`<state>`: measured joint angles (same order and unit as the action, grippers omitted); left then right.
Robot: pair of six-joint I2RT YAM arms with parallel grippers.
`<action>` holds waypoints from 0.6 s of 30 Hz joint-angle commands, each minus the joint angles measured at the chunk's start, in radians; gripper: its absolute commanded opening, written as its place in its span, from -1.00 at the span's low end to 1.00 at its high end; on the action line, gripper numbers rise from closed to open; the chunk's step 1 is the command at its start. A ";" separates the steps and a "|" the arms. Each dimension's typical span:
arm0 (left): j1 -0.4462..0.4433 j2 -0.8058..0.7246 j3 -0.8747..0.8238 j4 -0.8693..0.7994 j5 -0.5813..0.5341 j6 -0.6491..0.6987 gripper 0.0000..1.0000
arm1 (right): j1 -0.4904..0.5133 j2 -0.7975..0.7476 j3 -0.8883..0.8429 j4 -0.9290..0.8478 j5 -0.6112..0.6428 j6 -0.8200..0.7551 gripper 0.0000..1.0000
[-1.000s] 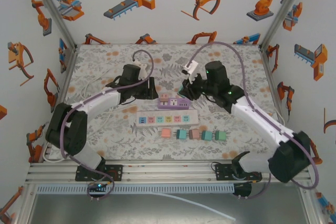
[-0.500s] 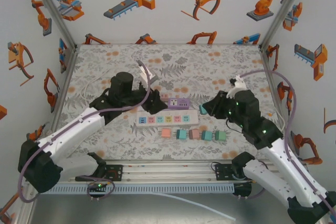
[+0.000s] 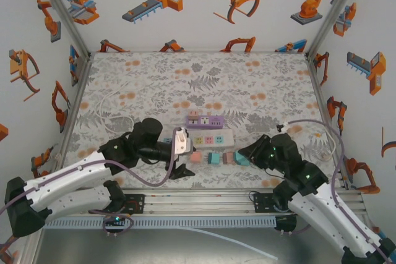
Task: Pull the plug off the socket
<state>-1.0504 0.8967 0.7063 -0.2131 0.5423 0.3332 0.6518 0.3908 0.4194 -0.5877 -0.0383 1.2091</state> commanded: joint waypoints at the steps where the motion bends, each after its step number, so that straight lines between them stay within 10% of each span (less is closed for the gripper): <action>1: -0.024 -0.048 -0.026 -0.047 0.014 0.070 0.68 | 0.093 -0.021 -0.046 0.044 0.049 0.129 -0.73; 6: -0.034 -0.094 -0.051 -0.060 0.000 0.080 0.98 | 0.276 0.046 -0.137 0.172 0.179 0.200 -0.71; 18: -0.033 -0.102 -0.057 -0.108 -0.007 0.086 0.94 | 0.437 0.231 -0.182 0.291 0.337 0.204 -0.62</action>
<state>-1.0794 0.7959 0.6582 -0.2993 0.5350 0.3973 1.0695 0.6136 0.2535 -0.3382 0.2226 1.3888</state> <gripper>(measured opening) 0.972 0.337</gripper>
